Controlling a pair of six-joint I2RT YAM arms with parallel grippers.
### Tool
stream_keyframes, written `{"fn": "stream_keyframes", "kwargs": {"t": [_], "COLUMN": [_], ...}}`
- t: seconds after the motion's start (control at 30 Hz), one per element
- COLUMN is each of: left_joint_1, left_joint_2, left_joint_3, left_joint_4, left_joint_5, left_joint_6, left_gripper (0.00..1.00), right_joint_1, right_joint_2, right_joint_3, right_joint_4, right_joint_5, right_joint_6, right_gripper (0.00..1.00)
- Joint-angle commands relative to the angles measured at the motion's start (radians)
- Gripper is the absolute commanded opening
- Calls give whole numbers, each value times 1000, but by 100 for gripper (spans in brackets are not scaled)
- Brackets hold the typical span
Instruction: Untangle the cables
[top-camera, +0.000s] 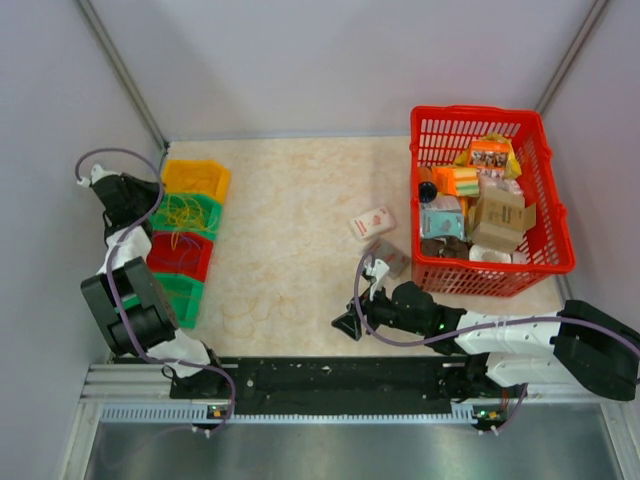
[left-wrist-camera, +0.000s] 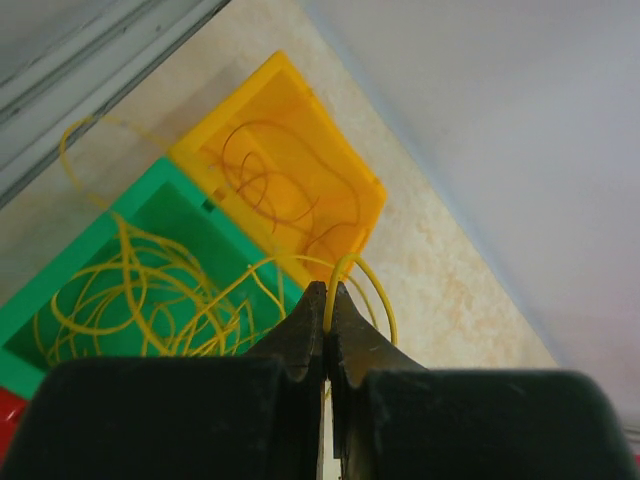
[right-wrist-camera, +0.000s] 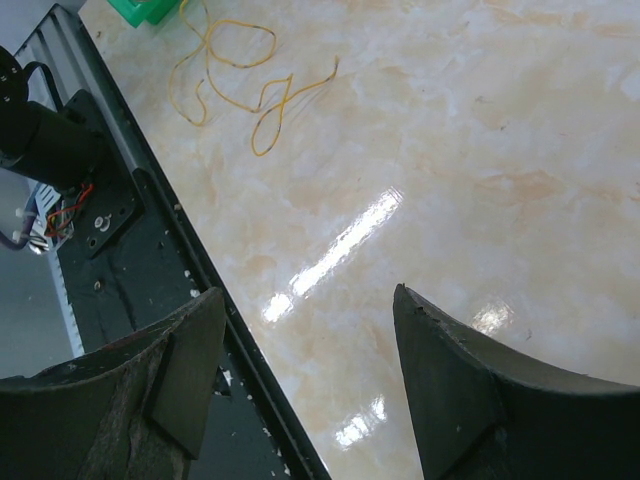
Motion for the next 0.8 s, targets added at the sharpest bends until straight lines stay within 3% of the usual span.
{"fn": "stream_keyframes", "kwargs": {"t": [0.0, 0.17, 0.27, 0.4, 0.43, 0.53, 0.77], "left_joint_1": [8, 11, 12, 12, 12, 11, 11], "left_joint_2": [-11, 49, 122, 249, 275, 283, 104], "left_joint_3": [-56, -7, 109, 338, 407, 444, 260], "left_joint_4": [33, -106, -198, -457, -529, -614, -616], "left_joint_5": [-37, -126, -76, -52, -63, -97, -134], "left_joint_6": [-14, -16, 21, 44, 41, 33, 47], "left_gripper": [0, 0, 0, 0, 10, 54, 58], "right_joint_1": [7, 7, 7, 7, 7, 7, 7], "right_joint_2": [-6, -3, -3, 6, 8, 8, 8], "right_joint_3": [-4, -5, -5, 1, 1, 1, -4], "right_joint_4": [59, 62, 63, 62, 62, 62, 69], "right_joint_5": [7, 8, 13, 8, 7, 8, 7], "right_joint_6": [-3, -2, 0, 0, 0, 1, -2], "right_gripper": [67, 67, 67, 67, 67, 67, 67]}}
